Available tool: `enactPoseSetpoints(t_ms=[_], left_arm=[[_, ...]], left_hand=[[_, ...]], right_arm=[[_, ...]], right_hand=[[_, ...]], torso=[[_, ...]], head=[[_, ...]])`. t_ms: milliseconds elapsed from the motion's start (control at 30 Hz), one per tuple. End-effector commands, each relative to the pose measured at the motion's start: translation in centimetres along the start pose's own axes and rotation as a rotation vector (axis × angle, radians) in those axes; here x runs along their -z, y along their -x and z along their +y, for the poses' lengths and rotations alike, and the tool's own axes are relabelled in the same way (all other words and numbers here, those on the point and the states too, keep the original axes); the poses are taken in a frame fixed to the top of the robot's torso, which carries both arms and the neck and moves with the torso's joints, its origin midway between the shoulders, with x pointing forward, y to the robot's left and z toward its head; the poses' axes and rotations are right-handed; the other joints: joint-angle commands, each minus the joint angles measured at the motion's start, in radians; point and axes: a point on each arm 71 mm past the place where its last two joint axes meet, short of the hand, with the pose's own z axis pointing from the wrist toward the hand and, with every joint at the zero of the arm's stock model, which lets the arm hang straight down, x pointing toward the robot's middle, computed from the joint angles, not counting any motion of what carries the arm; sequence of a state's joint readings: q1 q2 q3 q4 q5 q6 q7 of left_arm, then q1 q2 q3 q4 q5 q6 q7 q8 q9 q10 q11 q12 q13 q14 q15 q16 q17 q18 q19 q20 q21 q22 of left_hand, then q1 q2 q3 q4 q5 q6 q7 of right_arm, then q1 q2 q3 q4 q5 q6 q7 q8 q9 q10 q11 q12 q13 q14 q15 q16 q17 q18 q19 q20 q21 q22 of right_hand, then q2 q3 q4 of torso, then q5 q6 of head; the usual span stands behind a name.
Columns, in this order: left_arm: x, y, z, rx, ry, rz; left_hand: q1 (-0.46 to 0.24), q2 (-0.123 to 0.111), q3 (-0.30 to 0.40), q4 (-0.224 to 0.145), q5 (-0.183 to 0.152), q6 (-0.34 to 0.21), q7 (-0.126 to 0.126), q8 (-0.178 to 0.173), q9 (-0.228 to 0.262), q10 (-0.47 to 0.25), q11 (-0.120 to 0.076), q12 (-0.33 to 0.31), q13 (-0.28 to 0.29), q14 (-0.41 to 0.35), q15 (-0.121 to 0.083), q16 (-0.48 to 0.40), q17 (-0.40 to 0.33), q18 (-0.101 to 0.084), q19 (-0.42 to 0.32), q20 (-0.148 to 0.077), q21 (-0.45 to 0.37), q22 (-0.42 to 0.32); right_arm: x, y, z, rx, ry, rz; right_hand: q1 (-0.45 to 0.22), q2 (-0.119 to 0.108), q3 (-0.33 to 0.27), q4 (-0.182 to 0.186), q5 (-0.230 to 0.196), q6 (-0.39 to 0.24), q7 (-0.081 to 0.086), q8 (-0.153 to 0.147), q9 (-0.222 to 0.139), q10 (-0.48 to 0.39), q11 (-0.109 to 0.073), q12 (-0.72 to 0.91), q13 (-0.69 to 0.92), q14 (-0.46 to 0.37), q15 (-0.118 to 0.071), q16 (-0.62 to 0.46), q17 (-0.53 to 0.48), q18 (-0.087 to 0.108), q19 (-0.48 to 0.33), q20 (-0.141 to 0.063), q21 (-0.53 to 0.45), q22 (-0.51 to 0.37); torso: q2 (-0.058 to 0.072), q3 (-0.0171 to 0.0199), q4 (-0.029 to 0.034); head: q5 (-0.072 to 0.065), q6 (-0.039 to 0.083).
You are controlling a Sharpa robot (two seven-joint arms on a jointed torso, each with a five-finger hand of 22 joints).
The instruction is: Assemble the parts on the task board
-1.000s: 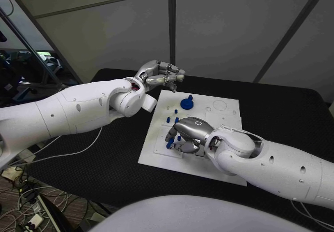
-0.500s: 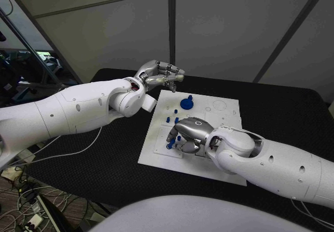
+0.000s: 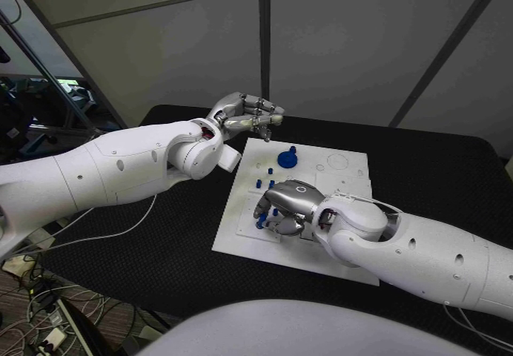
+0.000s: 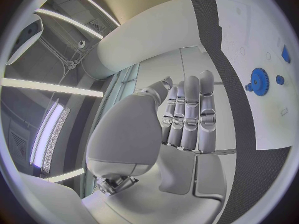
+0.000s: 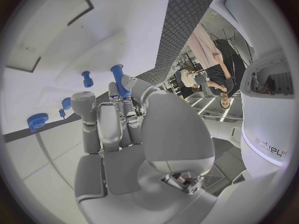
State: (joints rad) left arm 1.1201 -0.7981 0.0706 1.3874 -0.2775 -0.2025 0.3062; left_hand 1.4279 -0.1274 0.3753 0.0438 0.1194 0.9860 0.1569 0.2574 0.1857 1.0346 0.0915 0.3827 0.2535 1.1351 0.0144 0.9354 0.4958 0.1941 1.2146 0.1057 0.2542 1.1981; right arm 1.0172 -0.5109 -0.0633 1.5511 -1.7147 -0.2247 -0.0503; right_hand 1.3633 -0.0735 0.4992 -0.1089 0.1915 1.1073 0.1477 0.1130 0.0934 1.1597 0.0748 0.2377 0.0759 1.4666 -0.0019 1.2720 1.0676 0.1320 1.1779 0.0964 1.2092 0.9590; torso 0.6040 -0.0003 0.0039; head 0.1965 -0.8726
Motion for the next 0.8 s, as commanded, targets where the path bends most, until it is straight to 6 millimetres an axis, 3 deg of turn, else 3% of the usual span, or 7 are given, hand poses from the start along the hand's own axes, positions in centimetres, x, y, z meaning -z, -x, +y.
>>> enactPoseSetpoints(t_ms=[33,800], left_arm=[[0.0,-0.1,-0.11,0.005,-0.004,0.012],[0.03,-0.17,-0.1,0.008,0.001,0.021]], left_hand=[[-0.002,0.005,-0.002,-0.002,-0.005,-0.006,0.0,0.004,0.001,-0.006,0.0,0.003,0.001,-0.004,0.003,-0.002,-0.002,-0.014,0.001,0.006,-0.004,-0.002],[-0.004,0.005,-0.003,-0.001,-0.005,-0.007,0.001,0.005,0.003,-0.008,0.0,0.006,0.001,-0.005,0.003,-0.002,-0.002,-0.014,0.001,0.007,-0.005,-0.002]], right_arm=[[0.03,-0.7,-0.15,0.017,-0.016,0.043],[-0.26,-0.84,0.21,0.038,-0.019,0.041]], right_hand=[[0.003,0.012,0.005,0.0,0.007,0.005,0.001,0.004,0.001,0.005,0.0,0.003,0.001,0.02,-0.007,0.001,-0.002,-0.004,-0.001,0.0,0.001,-0.001],[0.003,0.01,0.004,-0.002,0.008,0.003,0.001,0.002,0.001,0.004,0.001,0.0,0.001,0.019,-0.006,-0.001,-0.004,-0.003,-0.005,0.001,0.0,-0.004]], torso=[[0.0,0.0,0.001],[0.0,0.0002,0.0004]], head=[[0.0,0.0],[0.001,0.0]])
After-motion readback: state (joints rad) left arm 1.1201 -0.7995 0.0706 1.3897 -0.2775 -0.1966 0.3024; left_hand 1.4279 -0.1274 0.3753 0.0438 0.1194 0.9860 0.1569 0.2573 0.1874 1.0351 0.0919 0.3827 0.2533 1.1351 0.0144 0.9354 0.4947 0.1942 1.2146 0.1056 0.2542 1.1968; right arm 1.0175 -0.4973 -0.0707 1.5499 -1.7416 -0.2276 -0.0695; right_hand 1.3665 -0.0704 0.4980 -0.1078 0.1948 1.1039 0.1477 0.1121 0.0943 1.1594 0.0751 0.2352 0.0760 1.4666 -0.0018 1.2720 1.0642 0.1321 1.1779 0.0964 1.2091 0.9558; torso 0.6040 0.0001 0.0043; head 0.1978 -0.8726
